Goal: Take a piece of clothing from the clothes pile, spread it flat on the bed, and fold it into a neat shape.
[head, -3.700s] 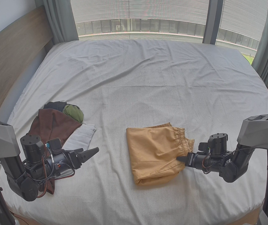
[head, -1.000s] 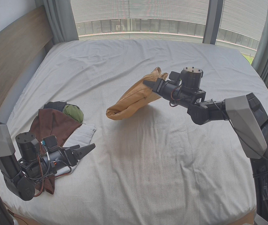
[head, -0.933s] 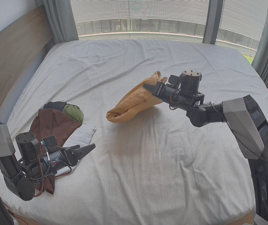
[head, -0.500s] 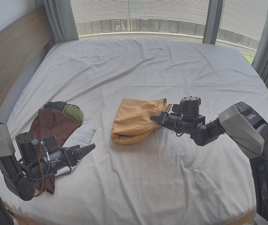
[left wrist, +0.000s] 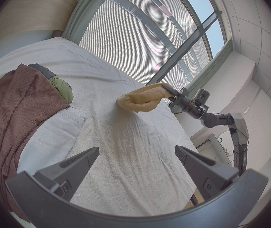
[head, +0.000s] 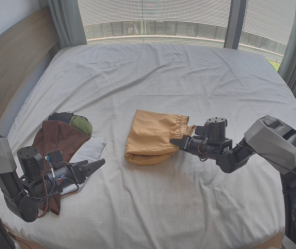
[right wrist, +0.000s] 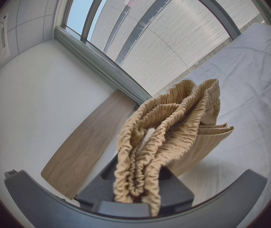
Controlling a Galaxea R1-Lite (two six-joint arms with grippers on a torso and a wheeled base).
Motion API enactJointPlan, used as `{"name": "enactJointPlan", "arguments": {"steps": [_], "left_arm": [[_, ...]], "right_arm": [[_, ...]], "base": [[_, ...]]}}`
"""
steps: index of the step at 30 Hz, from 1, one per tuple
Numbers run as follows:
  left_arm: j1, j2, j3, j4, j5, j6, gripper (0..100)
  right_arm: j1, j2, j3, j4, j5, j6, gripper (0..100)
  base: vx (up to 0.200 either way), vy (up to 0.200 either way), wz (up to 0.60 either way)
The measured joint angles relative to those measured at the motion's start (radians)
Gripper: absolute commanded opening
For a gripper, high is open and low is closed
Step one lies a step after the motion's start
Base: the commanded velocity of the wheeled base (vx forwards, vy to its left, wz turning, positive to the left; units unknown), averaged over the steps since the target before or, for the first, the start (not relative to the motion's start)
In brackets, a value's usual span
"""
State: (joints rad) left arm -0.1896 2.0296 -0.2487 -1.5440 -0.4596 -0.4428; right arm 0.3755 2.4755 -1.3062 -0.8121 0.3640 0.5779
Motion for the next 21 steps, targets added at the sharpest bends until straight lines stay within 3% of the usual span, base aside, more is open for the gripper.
{"name": "enactJointPlan", "arguments": {"steps": [8, 21], "left_arm": [[0.001, -0.008, -0.001, 0.000, 0.002, 0.001, 100], [0.000, -0.025, -0.001, 0.000, 0.003, 0.000, 100]], "right_arm": [[0.003, -0.027, 0.086, -0.013, -0.015, -0.003, 100], [0.051, -0.246, 0.403, 0.001, -0.014, -0.018, 100]], "base": [[0.000, 0.000, 0.00], [0.000, 0.000, 0.00]]}}
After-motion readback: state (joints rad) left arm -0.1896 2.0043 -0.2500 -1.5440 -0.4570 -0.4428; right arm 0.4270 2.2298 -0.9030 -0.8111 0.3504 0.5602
